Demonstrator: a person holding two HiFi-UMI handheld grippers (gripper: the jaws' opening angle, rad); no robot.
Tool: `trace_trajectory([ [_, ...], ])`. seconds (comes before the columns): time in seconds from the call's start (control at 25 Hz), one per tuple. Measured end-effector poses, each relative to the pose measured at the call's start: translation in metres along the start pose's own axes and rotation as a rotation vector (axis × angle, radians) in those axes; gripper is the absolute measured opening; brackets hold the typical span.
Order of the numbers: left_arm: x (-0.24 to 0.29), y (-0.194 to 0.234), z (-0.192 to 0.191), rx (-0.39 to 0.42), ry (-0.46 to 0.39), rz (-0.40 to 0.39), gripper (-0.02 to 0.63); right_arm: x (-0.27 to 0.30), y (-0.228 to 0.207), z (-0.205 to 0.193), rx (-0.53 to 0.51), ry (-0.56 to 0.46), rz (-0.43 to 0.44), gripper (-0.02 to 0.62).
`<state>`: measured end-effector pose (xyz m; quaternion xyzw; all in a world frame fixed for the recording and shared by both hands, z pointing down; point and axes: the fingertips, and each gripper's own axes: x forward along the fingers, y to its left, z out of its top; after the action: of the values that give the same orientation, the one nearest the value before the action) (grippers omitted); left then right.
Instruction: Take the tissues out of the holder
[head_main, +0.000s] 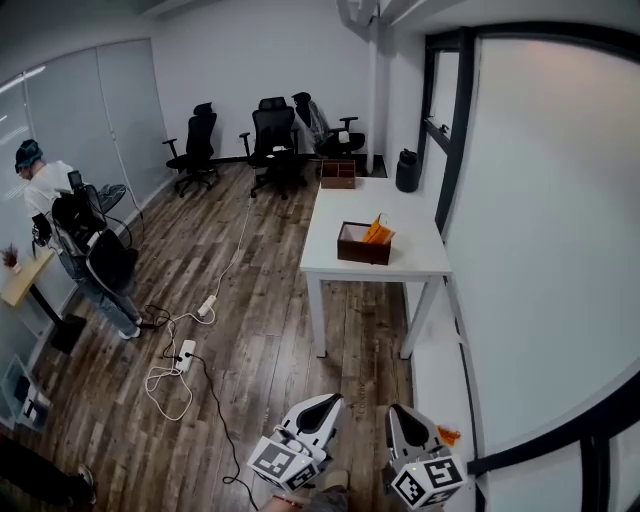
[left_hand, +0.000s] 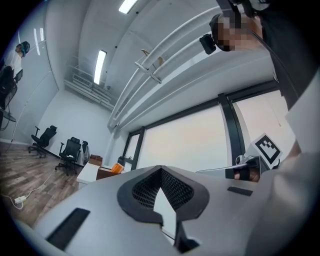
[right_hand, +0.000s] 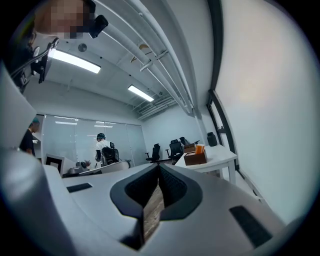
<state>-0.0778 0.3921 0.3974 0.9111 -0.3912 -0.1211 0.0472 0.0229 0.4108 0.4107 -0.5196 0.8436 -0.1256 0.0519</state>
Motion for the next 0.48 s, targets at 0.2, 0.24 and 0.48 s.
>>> trace_trajectory([
  [0.2, 0.032, 0.033, 0.011, -0.008, 0.003, -0.006, 0.002, 0.042, -0.015, 0.009, -0.003, 0.000, -0.011, 0.006],
  [0.24, 0.037, 0.040, 0.012, -0.007, -0.003, -0.012, 0.002, 0.050, -0.018, 0.009, -0.005, 0.002, -0.013, 0.006],
  [0.48, 0.065, 0.083, 0.008, -0.029, -0.005, -0.011, 0.002, 0.098, -0.032, 0.011, -0.015, 0.018, -0.024, 0.006],
])
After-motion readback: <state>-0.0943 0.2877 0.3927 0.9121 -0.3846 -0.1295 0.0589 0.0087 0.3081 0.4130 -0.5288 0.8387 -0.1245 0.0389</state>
